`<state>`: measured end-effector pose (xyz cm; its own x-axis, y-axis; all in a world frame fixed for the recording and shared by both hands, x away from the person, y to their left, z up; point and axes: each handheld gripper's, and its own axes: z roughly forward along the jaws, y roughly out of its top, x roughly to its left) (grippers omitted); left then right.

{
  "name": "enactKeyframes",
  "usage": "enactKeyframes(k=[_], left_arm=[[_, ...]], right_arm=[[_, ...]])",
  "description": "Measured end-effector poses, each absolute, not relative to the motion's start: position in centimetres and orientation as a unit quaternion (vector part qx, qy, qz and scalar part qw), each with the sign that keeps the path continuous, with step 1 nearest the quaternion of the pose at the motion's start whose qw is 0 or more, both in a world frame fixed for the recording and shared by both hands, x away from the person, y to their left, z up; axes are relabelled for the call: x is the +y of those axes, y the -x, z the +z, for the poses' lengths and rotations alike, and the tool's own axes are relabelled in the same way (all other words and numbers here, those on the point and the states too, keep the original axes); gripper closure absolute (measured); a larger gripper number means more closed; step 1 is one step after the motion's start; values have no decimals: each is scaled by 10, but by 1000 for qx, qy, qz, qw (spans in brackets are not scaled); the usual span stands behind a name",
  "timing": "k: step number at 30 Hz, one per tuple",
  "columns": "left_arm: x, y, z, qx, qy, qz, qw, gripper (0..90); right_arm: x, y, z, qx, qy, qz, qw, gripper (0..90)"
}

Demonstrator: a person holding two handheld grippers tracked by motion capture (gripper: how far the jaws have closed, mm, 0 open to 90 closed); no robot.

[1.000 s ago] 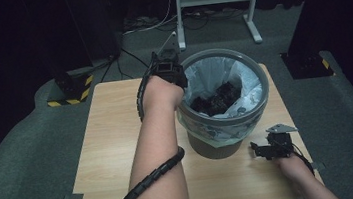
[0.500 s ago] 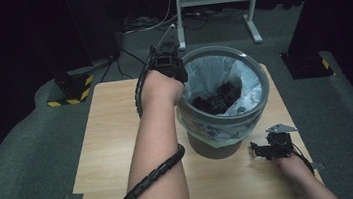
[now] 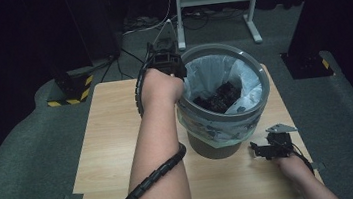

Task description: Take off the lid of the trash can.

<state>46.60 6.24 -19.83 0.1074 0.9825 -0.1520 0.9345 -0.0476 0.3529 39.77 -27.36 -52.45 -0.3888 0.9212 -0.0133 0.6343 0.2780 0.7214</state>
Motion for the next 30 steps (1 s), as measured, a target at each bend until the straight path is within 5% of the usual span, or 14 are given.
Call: enactKeyframes(k=[30], left_arm=[[87, -466, -201, 685, -678, 10, 269, 765]], right_arm=[[-273, -398, -525, 768, -507, 324, 220, 101]])
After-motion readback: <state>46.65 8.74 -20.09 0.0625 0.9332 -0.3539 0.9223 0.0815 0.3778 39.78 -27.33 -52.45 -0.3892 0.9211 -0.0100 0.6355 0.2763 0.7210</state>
